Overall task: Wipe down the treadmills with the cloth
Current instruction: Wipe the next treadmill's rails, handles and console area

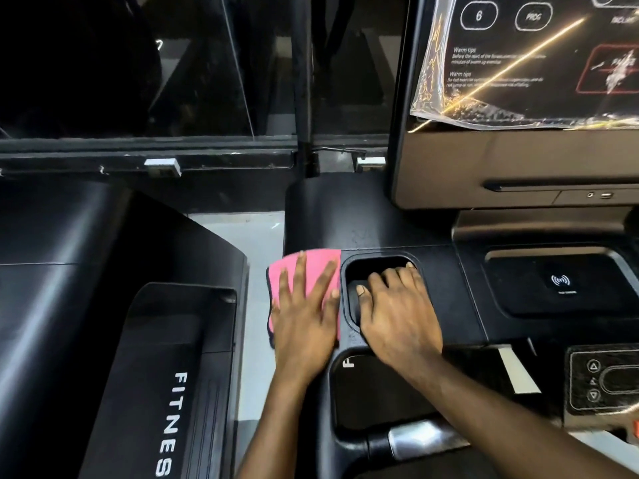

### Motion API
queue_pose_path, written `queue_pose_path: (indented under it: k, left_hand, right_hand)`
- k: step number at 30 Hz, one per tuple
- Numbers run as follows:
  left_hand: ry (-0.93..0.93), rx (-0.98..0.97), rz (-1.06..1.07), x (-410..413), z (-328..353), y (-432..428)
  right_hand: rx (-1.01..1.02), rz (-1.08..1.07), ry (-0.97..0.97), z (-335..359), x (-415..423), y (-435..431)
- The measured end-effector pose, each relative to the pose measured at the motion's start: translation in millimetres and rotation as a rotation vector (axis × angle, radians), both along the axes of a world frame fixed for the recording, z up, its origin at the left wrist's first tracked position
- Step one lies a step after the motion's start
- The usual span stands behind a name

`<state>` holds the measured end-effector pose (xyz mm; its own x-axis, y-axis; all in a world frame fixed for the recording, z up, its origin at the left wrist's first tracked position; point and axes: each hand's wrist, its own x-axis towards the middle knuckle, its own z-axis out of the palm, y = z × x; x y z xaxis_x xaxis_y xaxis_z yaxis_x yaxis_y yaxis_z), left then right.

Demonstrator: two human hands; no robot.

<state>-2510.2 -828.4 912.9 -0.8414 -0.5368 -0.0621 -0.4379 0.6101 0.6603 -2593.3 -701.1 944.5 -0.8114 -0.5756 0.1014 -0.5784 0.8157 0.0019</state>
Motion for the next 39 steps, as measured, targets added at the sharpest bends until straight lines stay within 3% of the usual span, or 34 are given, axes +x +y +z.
queue_pose_path:
  k: [3,11,21,23,25,26,28,30,33,39]
  left_hand:
    - [-0.035,-0.025,0.039,-4,1,3]
    - [-0.110,0.044,0.054,-130,16,-69]
    - [-0.097,-0.139,-0.048,32,11,45]
    - [0.067,0.069,-0.075,50,22,46]
    - [0.360,0.303,0.131,71,27,44]
    - [0.437,0.324,0.301,81,27,46]
    - [0.383,0.257,0.601,100,20,52]
    - [0.230,0.243,0.713,108,10,64]
    - [0.118,0.214,0.684,110,1,81]
    - [0.057,0.069,0.620,107,0,83]
  right_hand:
    - [-0.006,0.008,-0.004,-2,-2,1]
    - [-0.081,0.019,0.023,-11,-5,4]
    - [-0.344,0.093,0.004,-14,-6,10]
    - [-0.532,0.073,-0.086,-8,-6,15]
    - [-0.727,0.026,-0.127,4,5,15]
    - [-0.757,0.040,-0.114,9,15,11]
    - [-0.654,0.190,-0.117,15,45,-5]
    - [-0.399,0.295,-0.279,13,74,-25]
    - [-0.059,0.267,-0.301,-3,82,-43]
    - [0.101,0.304,-0.182,2,-16,-86]
